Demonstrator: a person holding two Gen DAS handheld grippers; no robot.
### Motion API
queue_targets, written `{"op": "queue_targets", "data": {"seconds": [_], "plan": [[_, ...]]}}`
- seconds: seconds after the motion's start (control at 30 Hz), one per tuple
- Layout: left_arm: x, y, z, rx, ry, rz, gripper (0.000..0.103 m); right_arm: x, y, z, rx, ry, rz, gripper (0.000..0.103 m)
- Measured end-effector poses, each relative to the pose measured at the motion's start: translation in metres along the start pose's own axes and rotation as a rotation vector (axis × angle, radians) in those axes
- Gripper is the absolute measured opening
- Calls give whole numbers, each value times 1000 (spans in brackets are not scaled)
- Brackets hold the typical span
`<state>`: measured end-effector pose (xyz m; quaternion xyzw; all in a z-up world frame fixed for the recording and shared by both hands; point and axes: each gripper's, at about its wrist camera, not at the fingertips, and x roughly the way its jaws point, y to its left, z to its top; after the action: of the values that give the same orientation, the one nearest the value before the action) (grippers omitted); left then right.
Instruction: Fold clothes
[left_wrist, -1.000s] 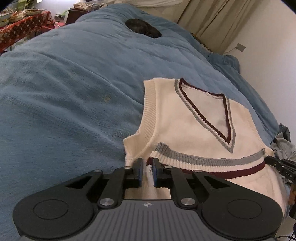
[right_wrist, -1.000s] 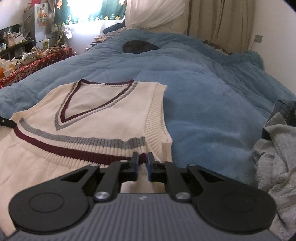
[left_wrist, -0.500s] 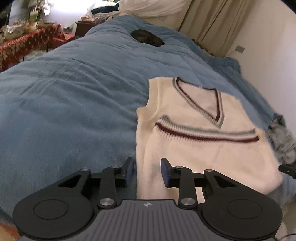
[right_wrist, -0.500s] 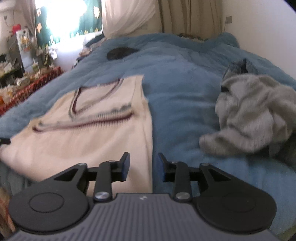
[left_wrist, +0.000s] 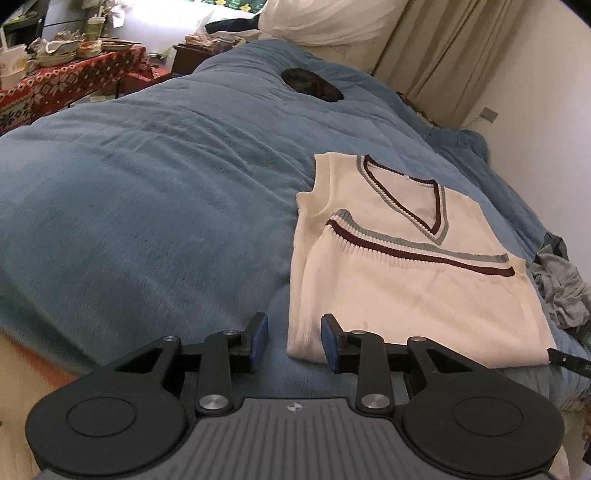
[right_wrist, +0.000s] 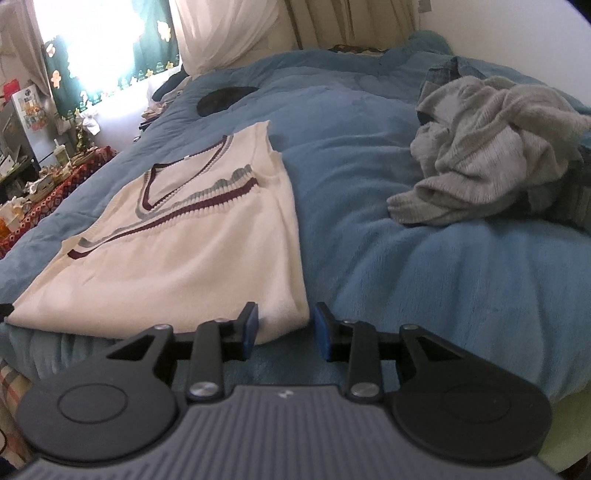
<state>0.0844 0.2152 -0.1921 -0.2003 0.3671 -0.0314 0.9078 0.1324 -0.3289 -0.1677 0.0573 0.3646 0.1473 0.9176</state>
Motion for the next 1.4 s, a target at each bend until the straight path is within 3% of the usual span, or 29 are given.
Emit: {"op": "queue_targets", "data": {"seconds": [0.3, 0.47, 0.5, 0.53, 0.57, 0.6, 0.63, 0.7, 0.87, 1.0, 1.07, 1.23, 1.4], "plan": [[-1, 24, -4, -241, 14, -118, 42, 0, -4, 0, 53, 8, 30, 36], [14, 22, -2, -276, 21, -132, 42, 9, -6, 0, 83, 18, 45, 38], [16, 21, -2, -280, 22, -132, 41, 11, -5, 1, 79, 19, 46, 35], [17, 20, -1, -278, 20, -131, 36, 14, -5, 2, 74, 21, 46, 32], [18, 20, -1, -275, 20, -123, 32, 15, -3, 3, 67, 22, 46, 20], [18, 20, 0, -273, 21, -119, 19, 16, -1, 4, 58, 22, 46, 14], [17, 21, 1, -276, 19, -116, 12, 16, 1, 5, 49, 22, 45, 13], [12, 19, 5, -249, 13, -122, 10, 13, 11, 7, -12, 23, 18, 11], [-25, -3, 27, -60, -39, -135, 9, -29, 25, 16, -113, -30, 0, 8], [-52, -3, 28, -7, -32, -160, 9, -63, 28, 10, -142, -37, 2, 6], [-50, 4, 12, 15, 7, -135, 9, -64, 20, -6, -114, -4, 8, 6], [-18, 26, -32, 11, 98, -26, 8, -32, 1, -46, 0, 30, 3, 7], [-25, 41, -32, -127, 91, -40, 15, -23, -4, -54, 52, 21, -10, 11]]}}
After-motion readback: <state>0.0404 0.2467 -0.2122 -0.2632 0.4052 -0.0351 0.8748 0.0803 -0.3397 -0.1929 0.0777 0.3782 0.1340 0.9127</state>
